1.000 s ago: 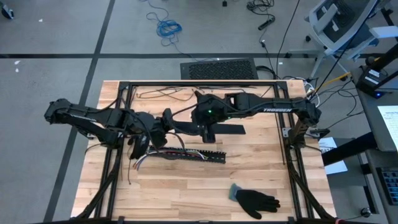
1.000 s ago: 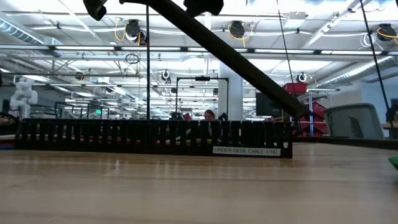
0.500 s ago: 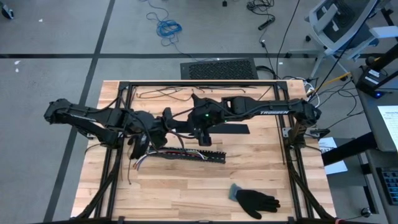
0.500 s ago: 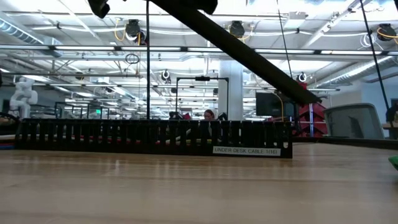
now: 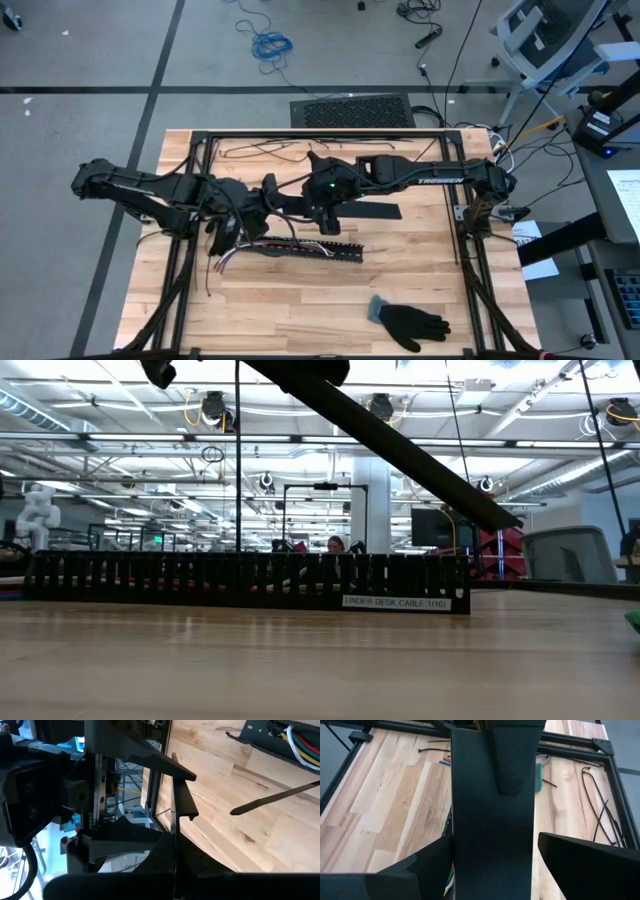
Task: Ziptie cables
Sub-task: Close the cable duct with the cable duct cover
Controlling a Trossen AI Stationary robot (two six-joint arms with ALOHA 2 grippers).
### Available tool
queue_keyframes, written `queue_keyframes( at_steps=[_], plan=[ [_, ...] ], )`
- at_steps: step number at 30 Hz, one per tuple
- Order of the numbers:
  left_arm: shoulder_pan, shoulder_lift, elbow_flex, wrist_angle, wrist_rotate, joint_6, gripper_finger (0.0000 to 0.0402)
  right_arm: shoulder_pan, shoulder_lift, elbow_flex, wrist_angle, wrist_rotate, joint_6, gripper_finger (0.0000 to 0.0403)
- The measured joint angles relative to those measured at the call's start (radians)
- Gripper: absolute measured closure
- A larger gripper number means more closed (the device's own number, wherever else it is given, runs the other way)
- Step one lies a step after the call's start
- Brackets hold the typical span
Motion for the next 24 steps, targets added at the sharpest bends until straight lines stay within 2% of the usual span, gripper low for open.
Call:
queue_keyframes(
  at_steps=[7,16,24],
  plan=[
    [0.000,0.000,0.000,0.001,0.002,0.001,0.0401,0.000,0.000,0.000,-0.030,-0.002,-0.001,0.0126],
    [0.000,0.000,0.000,-0.001,0.011,0.001,0.0401,0.000,0.000,0.000,-0.040,-0.024,0.001,0.0169],
    [0.000,0.000,0.000,-0.001,0.015,0.000,0.0401,0.000,-0.001,0.000,-0.040,-0.041,0.001,0.0177]
  ],
)
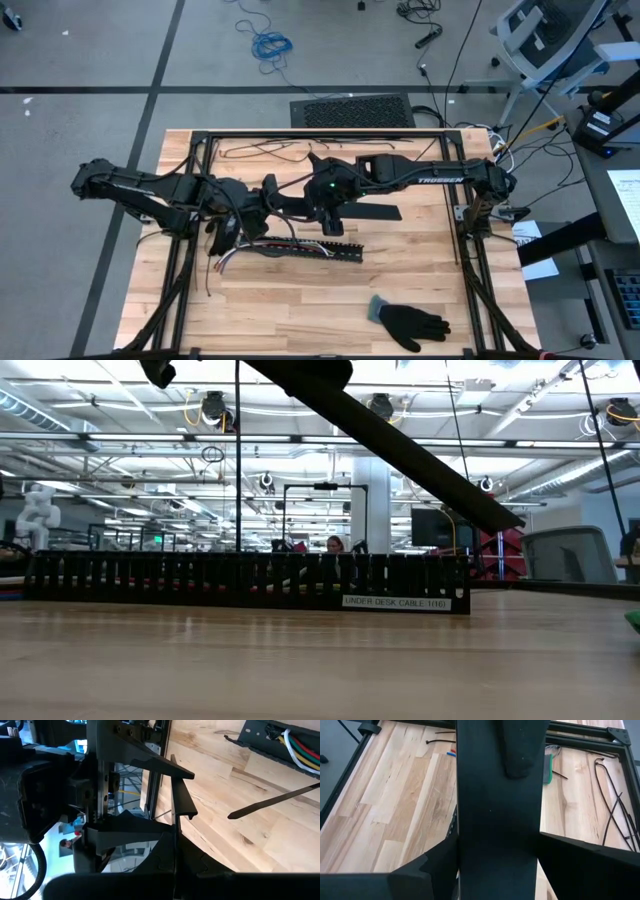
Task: Ziptie cables
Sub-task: Close the cable duct with the cable duct cover
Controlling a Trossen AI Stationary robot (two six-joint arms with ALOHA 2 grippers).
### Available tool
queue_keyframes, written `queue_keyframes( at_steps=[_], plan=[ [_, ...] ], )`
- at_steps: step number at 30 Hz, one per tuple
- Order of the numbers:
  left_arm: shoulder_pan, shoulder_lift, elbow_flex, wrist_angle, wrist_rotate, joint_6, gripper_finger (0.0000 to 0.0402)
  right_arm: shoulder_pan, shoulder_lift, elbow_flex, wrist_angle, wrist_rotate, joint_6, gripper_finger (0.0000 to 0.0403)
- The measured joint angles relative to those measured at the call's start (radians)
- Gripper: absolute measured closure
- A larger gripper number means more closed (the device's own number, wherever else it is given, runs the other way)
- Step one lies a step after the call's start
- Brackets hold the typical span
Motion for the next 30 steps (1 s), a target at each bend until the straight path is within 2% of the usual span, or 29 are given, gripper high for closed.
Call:
queue_keyframes(
  at_steps=[6,14,30],
  plan=[
    [0.000,0.000,0.000,0.000,0.000,-0.001,0.0401,0.000,0.000,0.000,0.000,-0.004,-0.002,0.0178],
    [-0.001,0.000,0.000,0.006,0.008,0.002,0.0376,0.000,0.000,0.000,0.002,-0.007,-0.014,0.0179],
    [0.000,0.000,0.000,0.039,0.006,0.000,0.0372,0.000,-0.001,0.000,0.002,-0.007,-0.015,0.0179]
  ],
)
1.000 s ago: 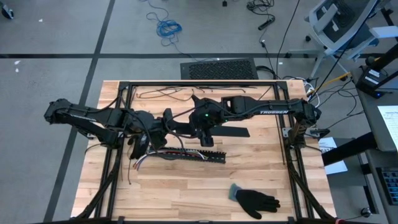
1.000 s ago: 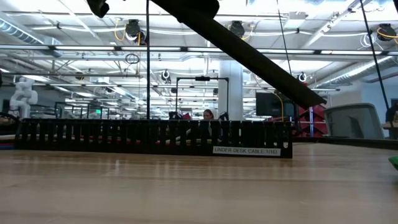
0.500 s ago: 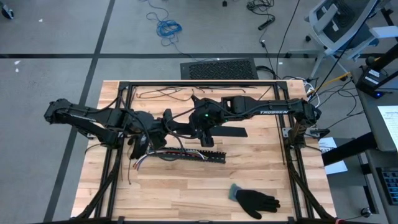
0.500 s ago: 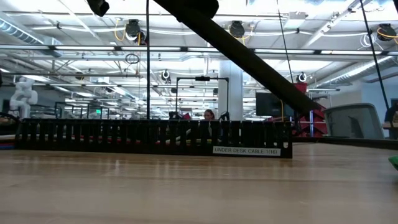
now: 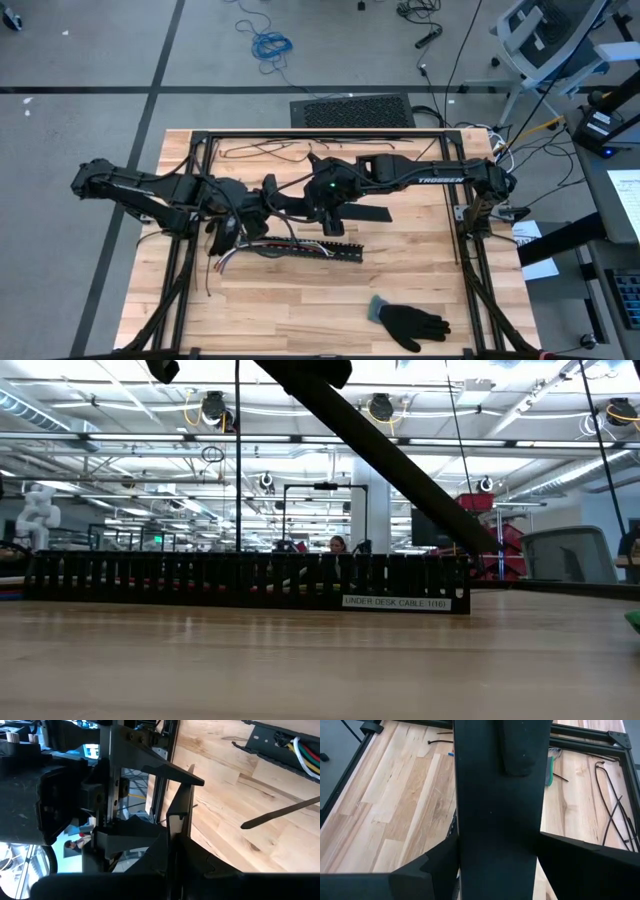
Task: Ziptie cables
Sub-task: Close the cable duct with the cable duct cover
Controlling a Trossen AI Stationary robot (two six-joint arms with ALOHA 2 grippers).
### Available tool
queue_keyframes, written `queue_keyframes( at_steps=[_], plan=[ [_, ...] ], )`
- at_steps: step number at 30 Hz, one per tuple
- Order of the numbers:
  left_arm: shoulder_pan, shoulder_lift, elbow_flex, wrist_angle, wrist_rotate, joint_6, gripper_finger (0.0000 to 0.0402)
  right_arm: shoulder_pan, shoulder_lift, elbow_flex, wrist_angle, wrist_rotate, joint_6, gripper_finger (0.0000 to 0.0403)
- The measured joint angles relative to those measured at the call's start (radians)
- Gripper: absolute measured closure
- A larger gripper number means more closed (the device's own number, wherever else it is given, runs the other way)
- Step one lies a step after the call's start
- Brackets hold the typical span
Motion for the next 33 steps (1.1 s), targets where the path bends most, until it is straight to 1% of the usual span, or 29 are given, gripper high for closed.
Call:
queue_keyframes(
  at_steps=[11,17,23,26,33],
  plan=[
    [0.000,0.000,0.000,0.003,-0.002,-0.012,0.0372,0.000,0.000,0.000,-0.006,0.000,0.000,0.0179],
    [0.000,0.001,-0.001,0.003,-0.002,-0.159,0.0371,0.000,0.000,0.000,-0.015,0.000,0.001,0.0179],
    [0.000,0.001,-0.001,-0.004,-0.002,-0.175,0.0371,0.000,0.000,0.001,-0.024,0.000,0.001,0.0179],
    [0.000,0.001,-0.001,-0.018,-0.002,-0.248,0.0371,0.000,0.000,0.001,-0.032,0.001,0.001,0.0179],
    [-0.001,0.001,-0.001,-0.037,-0.007,-0.358,0.0371,-0.001,0.000,0.001,-0.048,0.003,-0.015,0.0179]
  ],
)
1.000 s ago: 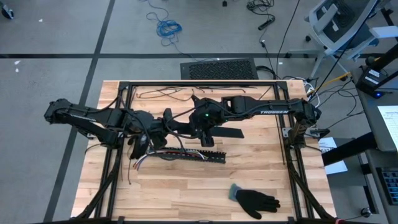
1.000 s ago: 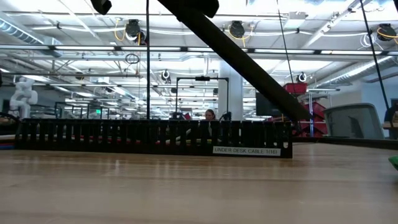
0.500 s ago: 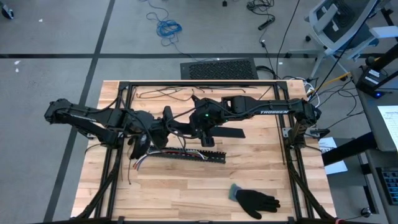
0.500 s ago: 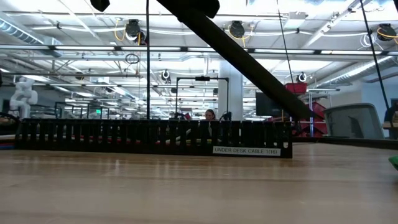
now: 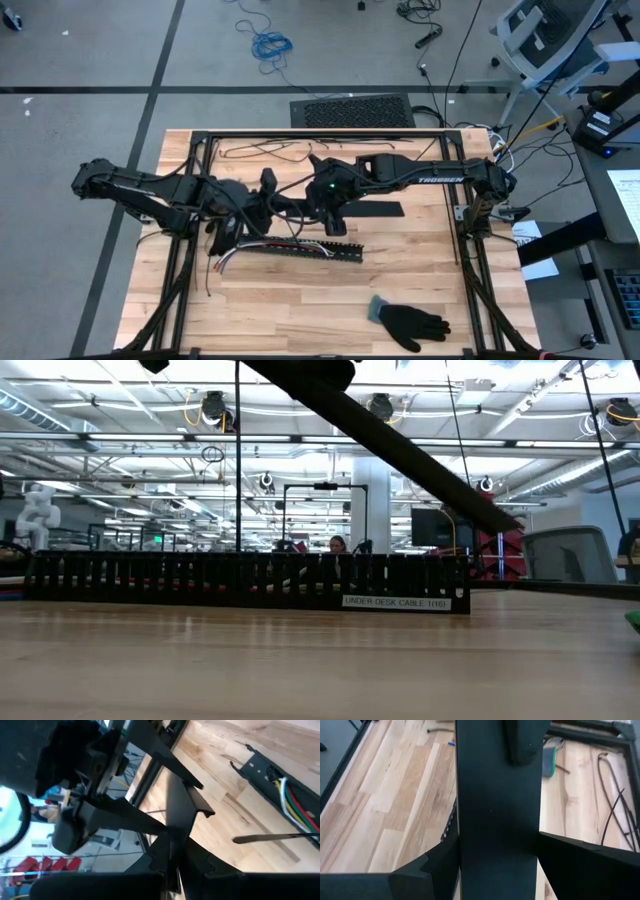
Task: Ziptie cables
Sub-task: Close the cable duct with the cable duct cover
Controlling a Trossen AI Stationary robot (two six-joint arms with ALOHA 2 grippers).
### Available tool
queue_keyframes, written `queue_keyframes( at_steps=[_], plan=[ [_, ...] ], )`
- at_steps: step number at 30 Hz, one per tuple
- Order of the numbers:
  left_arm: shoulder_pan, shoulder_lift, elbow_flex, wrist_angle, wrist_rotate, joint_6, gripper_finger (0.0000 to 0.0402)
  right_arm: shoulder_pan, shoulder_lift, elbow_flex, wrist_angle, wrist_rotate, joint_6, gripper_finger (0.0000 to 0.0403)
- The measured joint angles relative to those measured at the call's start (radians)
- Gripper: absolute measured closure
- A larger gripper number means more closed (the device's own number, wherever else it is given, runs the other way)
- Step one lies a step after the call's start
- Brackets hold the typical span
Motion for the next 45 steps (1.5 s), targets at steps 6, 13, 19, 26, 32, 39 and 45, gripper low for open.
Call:
queue_keyframes(
  at_steps=[6,13,19,26,32,39,45],
  plan=[
    [-0.006,0.000,0.000,-0.032,-0.007,-0.019,0.0371,0.000,0.000,0.000,-0.041,0.002,-0.028,0.0179],
    [-0.006,-0.002,0.000,-0.048,-0.010,-0.022,0.0372,-0.010,0.000,-0.002,-0.103,0.026,-0.034,0.0179],
    [-0.006,-0.002,0.001,-0.104,-0.017,-0.095,0.0372,-0.033,0.000,-0.002,-0.134,0.031,-0.034,0.0179],
    [-0.006,-0.004,0.001,-0.183,-0.075,-0.225,0.0372,-0.051,0.000,-0.002,-0.206,0.028,-0.034,0.0179],
    [0.001,-0.006,0.001,-0.351,-0.078,-0.442,0.0372,-0.060,0.000,-0.025,-0.315,0.024,0.010,0.0179],
    [0.043,-0.010,0.001,-0.442,-0.079,-0.635,0.0372,-0.032,0.001,-0.097,-0.342,-0.011,0.091,0.0182],
    [0.076,-0.053,-0.035,-0.454,-0.072,-0.716,0.0372,0.018,0.001,-0.117,-0.332,-0.007,0.119,0.0203]
  ],
)
